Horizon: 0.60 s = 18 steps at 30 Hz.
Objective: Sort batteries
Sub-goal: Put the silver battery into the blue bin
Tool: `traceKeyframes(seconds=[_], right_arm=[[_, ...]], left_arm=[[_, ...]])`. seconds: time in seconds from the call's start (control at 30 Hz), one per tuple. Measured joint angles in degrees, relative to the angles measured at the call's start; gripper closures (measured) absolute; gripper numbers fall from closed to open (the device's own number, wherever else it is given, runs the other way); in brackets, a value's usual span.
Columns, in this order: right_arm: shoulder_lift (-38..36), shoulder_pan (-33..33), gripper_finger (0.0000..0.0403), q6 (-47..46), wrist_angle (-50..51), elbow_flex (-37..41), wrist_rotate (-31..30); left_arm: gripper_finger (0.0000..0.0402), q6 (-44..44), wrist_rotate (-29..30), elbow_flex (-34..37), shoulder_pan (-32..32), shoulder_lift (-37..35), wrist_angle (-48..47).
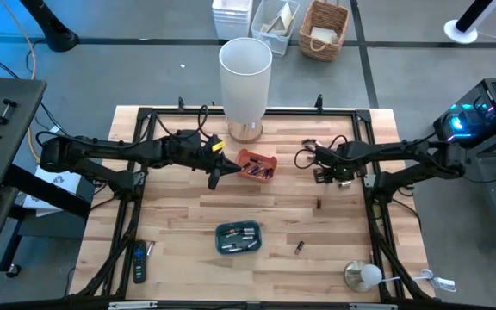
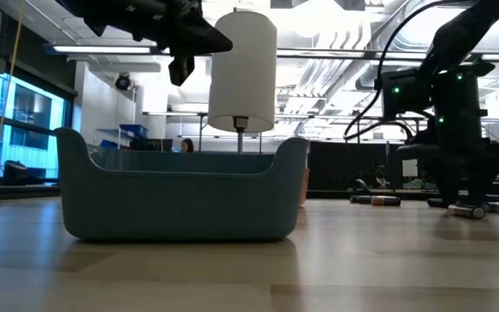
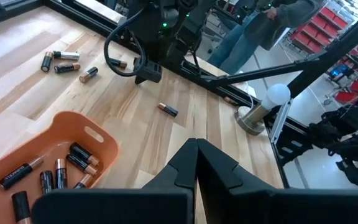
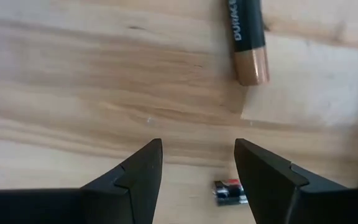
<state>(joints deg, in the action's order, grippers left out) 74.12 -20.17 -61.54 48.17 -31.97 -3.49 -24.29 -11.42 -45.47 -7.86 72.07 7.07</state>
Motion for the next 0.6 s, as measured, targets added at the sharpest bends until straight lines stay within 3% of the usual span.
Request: traceKeyframes(seconds=[0.17,0.3,0.47,0.6], right_arm=[[-3.3,4.2,0.0208,-12.7,1.4,-1.1,-3.0],[-7.1,12.0,0.0213,-27.4,4.9,-2.1,-6.0],[-7.7,23.3,0.0240,-48.2,11.3,-2.1,-9.5],[-6.8,26.5,0.0263,-61.6,13.3,-2.1,-11.4]], left_arm=[[0.0401,2.5,0.1,0.0,0.0,0.0,-0.3],[0.0401,5.0,0.1,0.0,0.0,0.0,-0.4],[0.0402,7.8,0.1,0.0,-0.1,0.0,-0.4],[0.0402,9.5,0.1,0.0,-0.8,0.0,-0.9]])
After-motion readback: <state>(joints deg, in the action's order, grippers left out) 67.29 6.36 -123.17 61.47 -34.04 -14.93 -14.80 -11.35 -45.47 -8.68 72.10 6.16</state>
